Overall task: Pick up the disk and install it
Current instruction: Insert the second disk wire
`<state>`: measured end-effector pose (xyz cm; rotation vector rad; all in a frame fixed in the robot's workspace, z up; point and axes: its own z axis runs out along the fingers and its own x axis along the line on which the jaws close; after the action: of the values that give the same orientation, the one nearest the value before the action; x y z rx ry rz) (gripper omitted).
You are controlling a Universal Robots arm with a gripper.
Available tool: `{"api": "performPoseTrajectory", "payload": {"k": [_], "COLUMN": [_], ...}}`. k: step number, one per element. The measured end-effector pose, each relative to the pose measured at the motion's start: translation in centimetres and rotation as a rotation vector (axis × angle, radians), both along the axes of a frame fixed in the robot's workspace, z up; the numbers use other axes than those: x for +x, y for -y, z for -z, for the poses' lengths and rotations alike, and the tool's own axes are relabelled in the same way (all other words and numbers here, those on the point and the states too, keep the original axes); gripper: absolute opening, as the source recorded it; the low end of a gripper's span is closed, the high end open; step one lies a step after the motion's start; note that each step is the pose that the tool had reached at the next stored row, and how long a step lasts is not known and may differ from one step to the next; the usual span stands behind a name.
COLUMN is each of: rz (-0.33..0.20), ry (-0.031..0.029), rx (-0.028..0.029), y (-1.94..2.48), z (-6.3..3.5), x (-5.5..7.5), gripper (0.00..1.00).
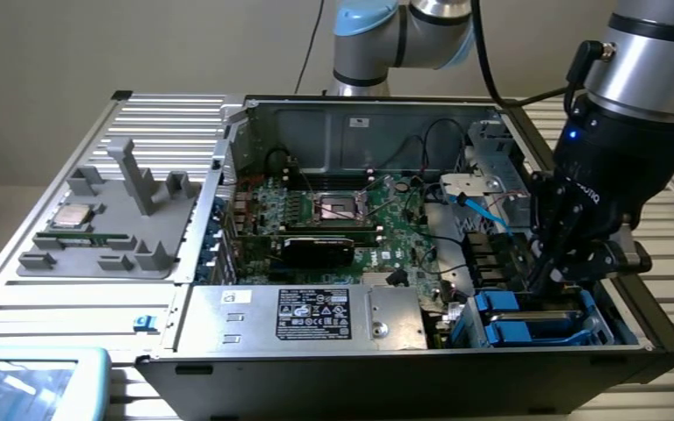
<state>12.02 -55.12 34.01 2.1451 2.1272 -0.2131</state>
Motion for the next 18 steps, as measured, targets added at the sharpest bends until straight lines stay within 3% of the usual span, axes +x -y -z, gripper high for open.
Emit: {"api": "performPoseTrajectory", "payload": {"k": [7, 18], "rz": [0.0, 0.0], "ry": [0.0, 0.0], "rx": [0.0001, 0.0058], "y": [0.0, 0.01], "z": [0.07, 0.63], "x": [0.04, 0.04], "gripper": [0.16, 0.16]}}
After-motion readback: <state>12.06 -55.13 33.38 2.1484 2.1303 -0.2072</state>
